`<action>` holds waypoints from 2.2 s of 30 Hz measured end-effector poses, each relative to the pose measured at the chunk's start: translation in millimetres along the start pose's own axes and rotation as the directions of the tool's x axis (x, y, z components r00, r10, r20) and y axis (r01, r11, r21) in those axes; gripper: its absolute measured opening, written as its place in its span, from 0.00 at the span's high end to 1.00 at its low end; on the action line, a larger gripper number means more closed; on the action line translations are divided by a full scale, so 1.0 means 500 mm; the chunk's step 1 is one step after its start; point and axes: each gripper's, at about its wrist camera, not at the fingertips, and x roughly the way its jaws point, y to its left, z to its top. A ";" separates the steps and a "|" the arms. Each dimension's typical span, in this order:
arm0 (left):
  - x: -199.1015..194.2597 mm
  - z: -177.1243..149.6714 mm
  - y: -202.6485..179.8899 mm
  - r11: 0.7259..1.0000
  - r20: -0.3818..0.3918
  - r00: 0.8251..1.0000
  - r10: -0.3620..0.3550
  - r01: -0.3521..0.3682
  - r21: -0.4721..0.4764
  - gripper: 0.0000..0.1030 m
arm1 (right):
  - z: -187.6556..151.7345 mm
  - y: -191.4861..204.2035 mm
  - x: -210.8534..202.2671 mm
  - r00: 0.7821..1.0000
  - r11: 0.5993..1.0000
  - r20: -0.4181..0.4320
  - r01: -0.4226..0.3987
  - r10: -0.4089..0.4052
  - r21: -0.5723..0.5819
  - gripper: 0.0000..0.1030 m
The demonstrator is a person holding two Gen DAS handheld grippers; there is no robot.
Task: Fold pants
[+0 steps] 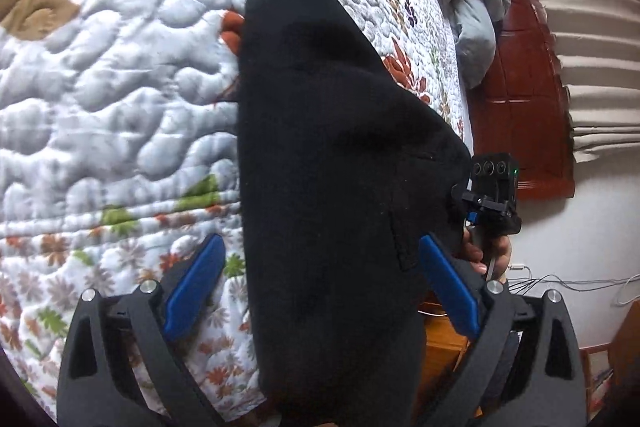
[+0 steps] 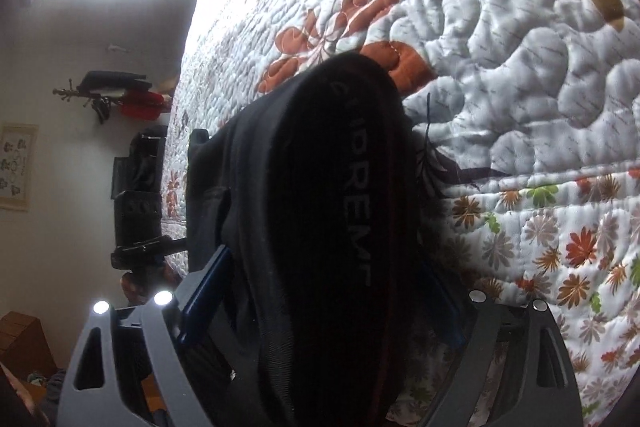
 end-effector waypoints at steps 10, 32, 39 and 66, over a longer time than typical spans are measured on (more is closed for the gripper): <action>0.013 -0.006 -0.017 0.994 0.018 0.994 0.111 -0.112 0.013 0.48 | -0.023 0.050 0.018 0.996 0.994 0.009 0.085 -0.084 -0.067 0.41; -0.237 -0.001 -0.040 0.974 0.229 0.955 0.189 -0.212 0.079 0.72 | 0.005 0.381 0.059 0.992 0.949 0.092 0.114 -0.091 -0.295 0.69; -0.362 0.061 0.023 0.964 0.292 0.924 0.245 -0.265 0.031 0.72 | 0.100 0.494 0.168 0.996 0.933 0.060 0.081 -0.064 -0.351 0.69; -0.494 0.297 0.295 0.950 0.220 0.924 0.313 -0.301 -0.085 0.67 | 0.378 0.453 0.503 0.997 0.980 -0.066 -0.059 0.048 -0.188 0.66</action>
